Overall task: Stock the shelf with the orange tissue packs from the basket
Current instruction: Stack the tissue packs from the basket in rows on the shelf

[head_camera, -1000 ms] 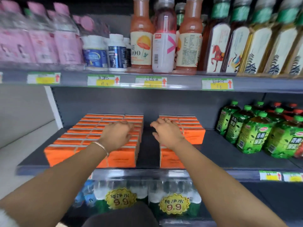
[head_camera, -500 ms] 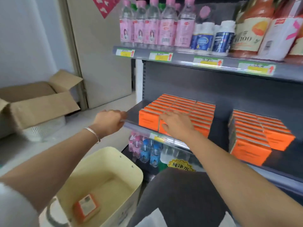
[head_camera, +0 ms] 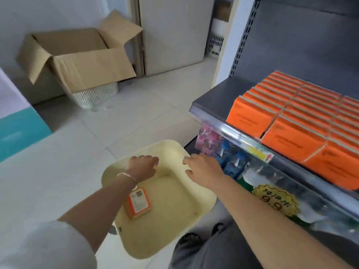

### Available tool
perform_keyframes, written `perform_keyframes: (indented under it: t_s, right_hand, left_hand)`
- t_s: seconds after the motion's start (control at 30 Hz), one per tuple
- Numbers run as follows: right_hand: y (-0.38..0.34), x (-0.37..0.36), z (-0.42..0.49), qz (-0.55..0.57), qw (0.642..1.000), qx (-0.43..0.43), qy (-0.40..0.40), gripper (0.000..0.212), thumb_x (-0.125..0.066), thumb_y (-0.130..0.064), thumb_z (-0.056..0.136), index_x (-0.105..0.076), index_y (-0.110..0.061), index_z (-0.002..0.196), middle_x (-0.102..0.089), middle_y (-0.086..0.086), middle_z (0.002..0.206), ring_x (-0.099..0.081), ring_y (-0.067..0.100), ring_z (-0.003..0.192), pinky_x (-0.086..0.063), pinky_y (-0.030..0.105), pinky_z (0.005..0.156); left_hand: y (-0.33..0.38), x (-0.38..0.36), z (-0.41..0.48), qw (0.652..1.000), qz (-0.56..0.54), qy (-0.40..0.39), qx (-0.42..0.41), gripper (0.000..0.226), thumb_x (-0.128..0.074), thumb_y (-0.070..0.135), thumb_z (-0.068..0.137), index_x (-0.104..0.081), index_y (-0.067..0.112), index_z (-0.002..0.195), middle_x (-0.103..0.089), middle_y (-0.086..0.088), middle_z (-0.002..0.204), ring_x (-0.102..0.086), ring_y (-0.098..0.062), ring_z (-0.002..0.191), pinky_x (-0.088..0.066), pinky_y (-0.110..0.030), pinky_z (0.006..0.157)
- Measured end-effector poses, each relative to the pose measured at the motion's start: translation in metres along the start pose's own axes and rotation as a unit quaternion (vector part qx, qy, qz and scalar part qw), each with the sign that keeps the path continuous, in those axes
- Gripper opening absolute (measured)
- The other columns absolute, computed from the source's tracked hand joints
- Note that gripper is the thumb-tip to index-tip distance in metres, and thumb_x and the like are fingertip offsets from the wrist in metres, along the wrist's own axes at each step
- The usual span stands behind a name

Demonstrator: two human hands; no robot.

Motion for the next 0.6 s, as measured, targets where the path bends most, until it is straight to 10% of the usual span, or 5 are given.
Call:
perform_keyframes:
  t_s: [0.4, 0.6]
  right_hand:
    - [0.009, -0.166, 0.103, 0.041, 0.968, 0.038, -0.244, 0.039, -0.047, -0.017, 0.095, -0.041, -0.023, 0.134, -0.040, 0.006, 0.136, -0.047, 0.032, 0.117, -0.043, 0.039, 0.089]
    - [0.005, -0.218, 0.116, 0.026, 0.957, 0.060, -0.281, 0.031, -0.049, -0.014, 0.094, -0.047, -0.018, 0.125, -0.048, 0.011, 0.124, -0.051, 0.034, 0.114, -0.044, 0.041, 0.088]
  left_hand:
    - [-0.057, -0.223, 0.046, 0.937, -0.138, -0.205, 0.248, 0.039, -0.048, 0.027, 0.092, -0.052, 0.012, 0.128, -0.057, -0.009, 0.130, -0.055, -0.025, 0.118, -0.044, -0.031, 0.098]
    - [-0.046, -0.282, 0.046, 0.884, -0.198, -0.236, 0.352, 0.097, -0.049, 0.055, 0.077, -0.001, 0.013, 0.150, -0.003, -0.023, 0.155, -0.005, -0.036, 0.145, -0.005, -0.044, 0.119]
Point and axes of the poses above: each hand's wrist, its own z-axis towards the middle knuckle, its own x-axis out of the back of the hand, y = z × x, the point moved 5 cm from there along z, towards the middle knuckle
